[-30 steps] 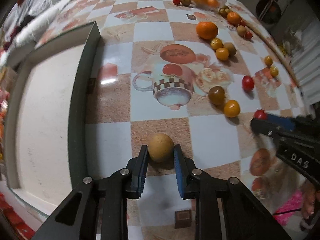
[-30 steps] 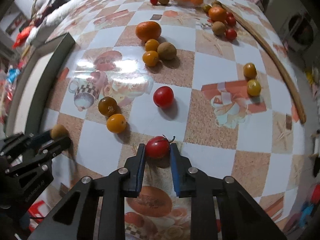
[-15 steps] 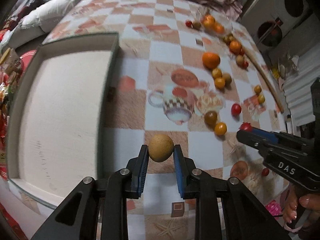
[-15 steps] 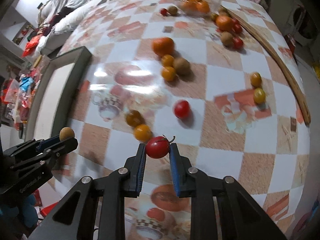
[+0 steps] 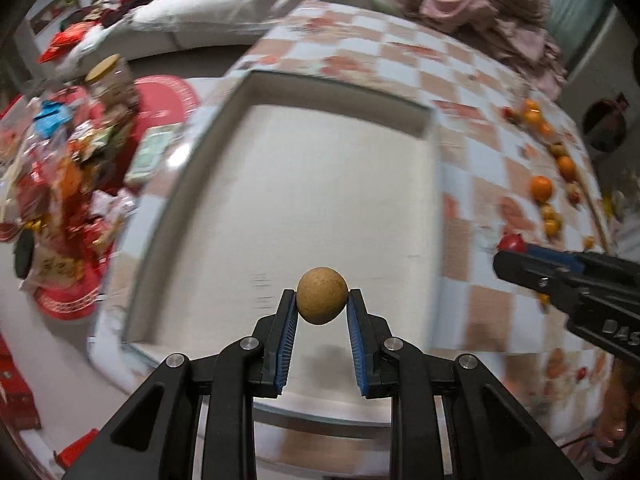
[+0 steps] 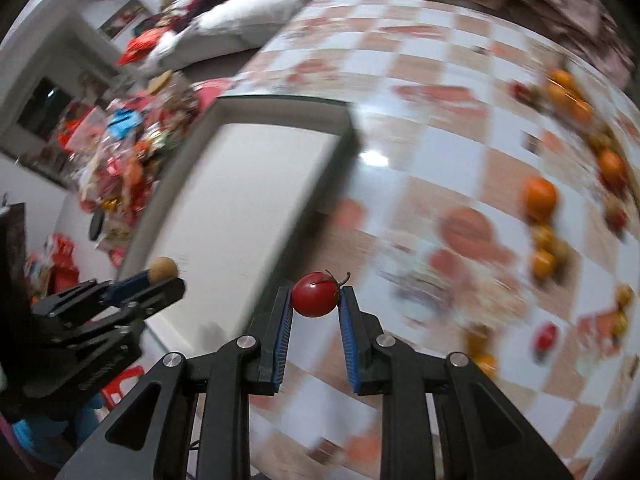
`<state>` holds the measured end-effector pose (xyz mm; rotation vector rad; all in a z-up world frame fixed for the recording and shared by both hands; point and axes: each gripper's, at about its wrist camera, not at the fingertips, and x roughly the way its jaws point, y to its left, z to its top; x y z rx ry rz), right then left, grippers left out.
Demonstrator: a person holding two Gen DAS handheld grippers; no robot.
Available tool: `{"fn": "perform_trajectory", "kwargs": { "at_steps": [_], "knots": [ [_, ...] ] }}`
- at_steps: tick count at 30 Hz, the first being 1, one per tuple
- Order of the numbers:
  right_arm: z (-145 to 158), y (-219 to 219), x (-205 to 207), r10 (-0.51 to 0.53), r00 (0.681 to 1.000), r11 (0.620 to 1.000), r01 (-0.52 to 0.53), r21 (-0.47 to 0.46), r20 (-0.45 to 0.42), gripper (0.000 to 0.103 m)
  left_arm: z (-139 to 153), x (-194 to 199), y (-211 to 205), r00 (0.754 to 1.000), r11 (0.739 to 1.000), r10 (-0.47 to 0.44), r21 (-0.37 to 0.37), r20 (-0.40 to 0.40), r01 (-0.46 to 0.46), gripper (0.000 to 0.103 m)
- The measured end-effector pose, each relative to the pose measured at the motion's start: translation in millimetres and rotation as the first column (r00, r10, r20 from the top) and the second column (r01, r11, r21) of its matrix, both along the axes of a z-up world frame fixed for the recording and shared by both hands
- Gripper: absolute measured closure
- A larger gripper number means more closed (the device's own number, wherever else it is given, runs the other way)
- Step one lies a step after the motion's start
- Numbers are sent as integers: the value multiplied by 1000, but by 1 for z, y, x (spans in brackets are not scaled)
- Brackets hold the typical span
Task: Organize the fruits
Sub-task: 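Carry both fruits over the white tray and open both tools to drop them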
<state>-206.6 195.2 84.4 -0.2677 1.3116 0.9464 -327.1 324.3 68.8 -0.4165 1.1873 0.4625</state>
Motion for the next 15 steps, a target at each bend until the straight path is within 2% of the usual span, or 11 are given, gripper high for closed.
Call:
{"fn": "perform_trajectory", "kwargs": {
  "at_steps": [7, 12, 15],
  "knots": [
    [-24, 61, -35, 141, 990, 989, -142, -39, -33, 77, -37, -27, 39, 995, 999, 48, 26, -82, -46, 77],
    [-45, 87, -47, 206, 978, 972, -208, -105, -29, 77, -47, -33, 47, 995, 999, 49, 21, -90, -47, 77],
    [-52, 93, -52, 231, 973, 963, -231, -136, -18, 77, -47, -32, 44, 996, 999, 30, 45, -90, -26, 77]
  ]
}}
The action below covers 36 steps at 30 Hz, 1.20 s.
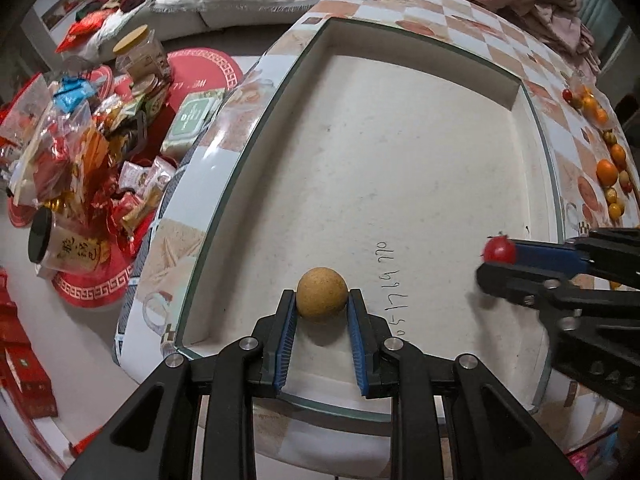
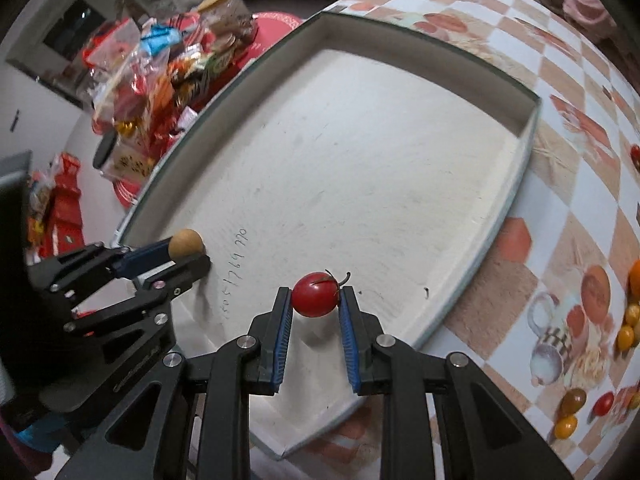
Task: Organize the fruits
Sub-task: 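Carry both fruits over the white tray and open both tools to drop them, then move both open tools back over the table toward the next fruits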
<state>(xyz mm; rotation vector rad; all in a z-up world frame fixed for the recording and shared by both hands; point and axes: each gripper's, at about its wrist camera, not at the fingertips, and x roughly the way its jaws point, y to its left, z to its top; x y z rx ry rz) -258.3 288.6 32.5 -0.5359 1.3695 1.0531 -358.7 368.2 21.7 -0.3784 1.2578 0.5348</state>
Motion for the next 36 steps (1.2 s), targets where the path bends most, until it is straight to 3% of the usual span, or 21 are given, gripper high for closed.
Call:
{"fn": "perform_trajectory", "kwargs": {
  "at_steps": [5, 7, 8, 9, 12, 14, 19, 28, 36],
  "knots": [
    [-3, 2, -6, 37, 999, 999, -37, -20, 36, 77, 0, 2, -1, 1000, 1000, -9, 2, -2, 9, 75],
    [-2, 1, -6, 39, 999, 999, -39, -13, 31, 74, 2, 1, -1, 1000, 999, -8, 32, -15, 8, 55],
    [-2, 0, -6, 37, 999, 999, -37, -8, 23, 70, 4, 1, -1, 1000, 999, -4, 46, -11, 4, 34],
    [0, -2, -5, 30, 999, 1000, -30, -4, 20, 68, 7, -1, -1, 1000, 998, 2, 58, 5, -3, 31],
    [8, -7, -3, 15, 1000, 1000, -15, 27, 20, 56, 11, 0, 0, 1000, 998, -1, 62, 12, 0, 31],
    [17, -13, -1, -2, 1000, 999, 0, 54, 26, 41, 11, 2, 1, 1000, 999, -2, 55, 1, 2, 31],
    [41, -33, 7, -68, 997, 990, 62, 127, 47, 22, 19, 6, -5, 1000, 999, -18, 52, 3, 18, 31],
    [45, -85, 31, -236, 971, 965, 230, 124, 41, 21, 34, 34, -48, 992, 990, -129, 62, 3, 129, 31],
    [42, -155, 60, -387, 921, 920, 382, 90, 47, 21, 53, 73, -104, 958, 956, -285, 76, 32, 282, 31]
  ]
}}
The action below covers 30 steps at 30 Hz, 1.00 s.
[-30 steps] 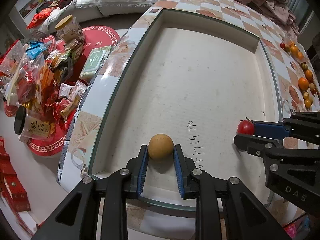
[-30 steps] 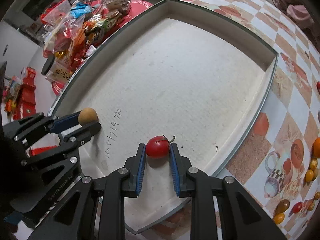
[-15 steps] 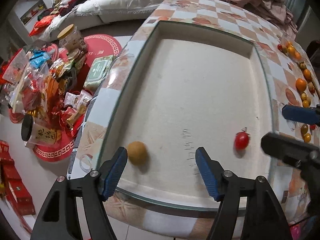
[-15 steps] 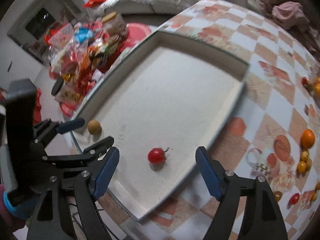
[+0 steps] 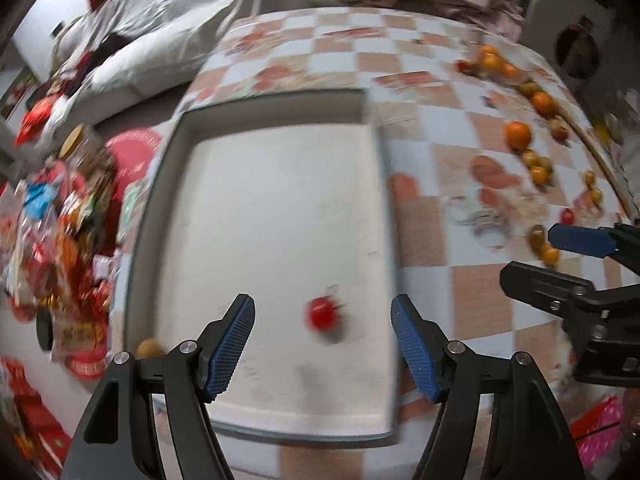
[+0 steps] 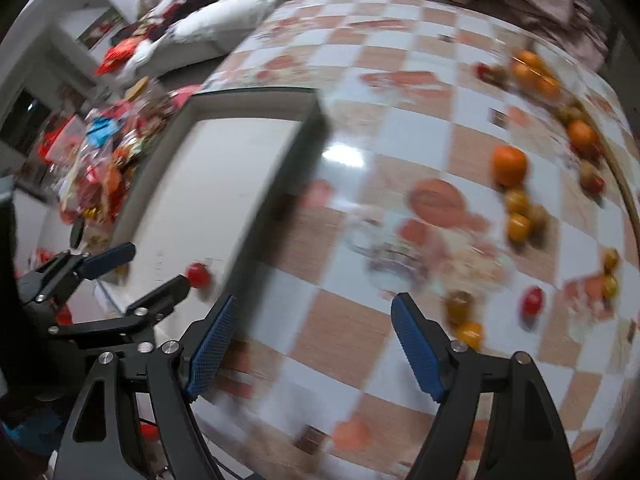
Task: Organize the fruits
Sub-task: 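Move both open tools back over the table toward the next fruits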
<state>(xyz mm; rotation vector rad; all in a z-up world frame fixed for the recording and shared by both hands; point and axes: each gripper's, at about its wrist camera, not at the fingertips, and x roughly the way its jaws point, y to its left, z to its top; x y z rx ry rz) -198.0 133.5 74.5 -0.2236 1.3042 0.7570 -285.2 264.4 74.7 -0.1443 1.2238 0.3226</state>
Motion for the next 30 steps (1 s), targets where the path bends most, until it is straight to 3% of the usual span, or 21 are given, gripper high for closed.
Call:
{"fn": "perform_trajectory", "kwargs": {
  "at_steps": [6, 13, 24, 30],
  "knots": [
    [-4, -57, 20, -136, 991, 990, 136, -37, -2, 21, 0, 29, -46, 992, 992, -126, -16, 5, 126, 31],
    [-14, -122, 30, -252, 968, 962, 252, -106, 8, 21, -29, 56, -95, 971, 971, -236, -40, -29, 235, 31],
    [-32, -207, 8, -384, 923, 900, 382, -209, 34, 21, -52, 83, -125, 956, 954, -293, -63, -12, 292, 31],
    [-41, -220, -3, -391, 920, 893, 389, -228, 37, 21, -56, 98, -131, 958, 957, -287, -53, 7, 287, 31]
  ]
}}
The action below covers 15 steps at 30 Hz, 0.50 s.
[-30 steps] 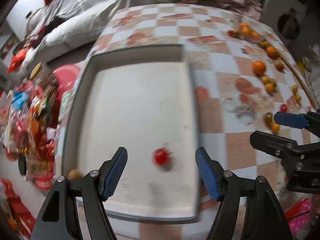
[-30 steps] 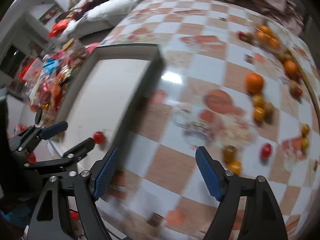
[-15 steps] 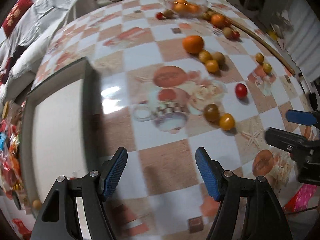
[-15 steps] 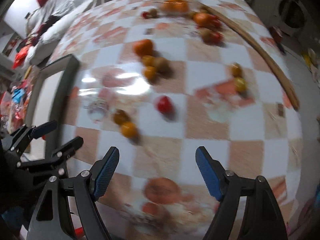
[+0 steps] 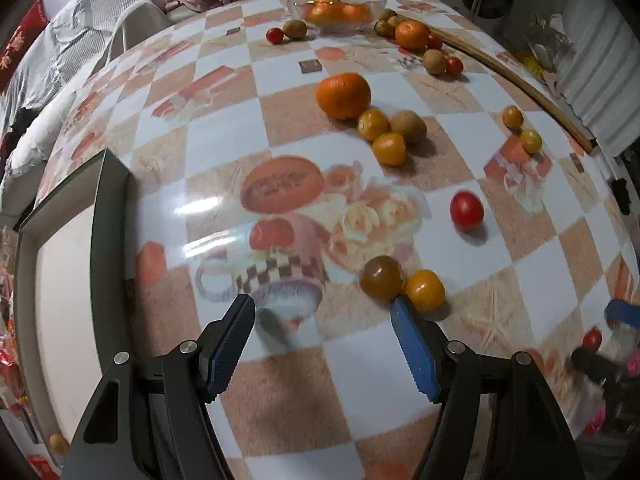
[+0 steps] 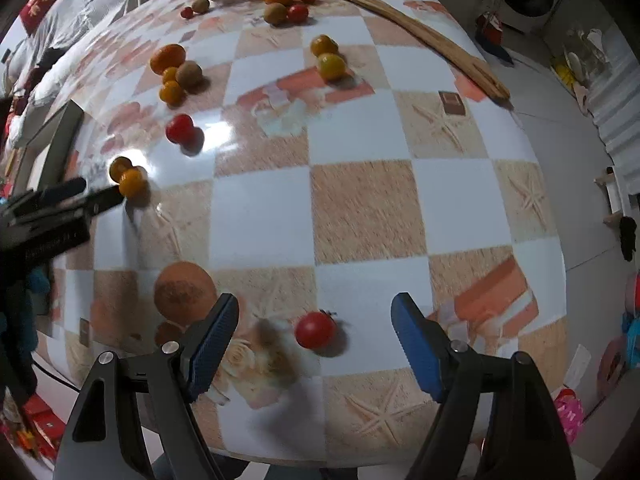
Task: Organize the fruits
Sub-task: 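Move both open tools back over the table toward the next fruits, then close left tool on a dark brown tomato while right tool grasps a red cherry tomato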
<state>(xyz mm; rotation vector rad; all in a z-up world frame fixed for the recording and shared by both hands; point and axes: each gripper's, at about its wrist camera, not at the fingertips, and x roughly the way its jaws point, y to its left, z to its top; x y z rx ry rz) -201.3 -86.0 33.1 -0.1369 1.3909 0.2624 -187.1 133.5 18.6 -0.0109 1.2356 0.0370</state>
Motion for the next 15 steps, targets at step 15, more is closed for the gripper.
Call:
{"fn": "perform_trajectory", "kwargs": {
  "at_steps": [15],
  "knots": [
    [-3, 3, -11, 33, 999, 999, -32, -38, 20, 39, -3, 26, -22, 1000, 1000, -18, -14, 10, 18, 31]
  ]
}}
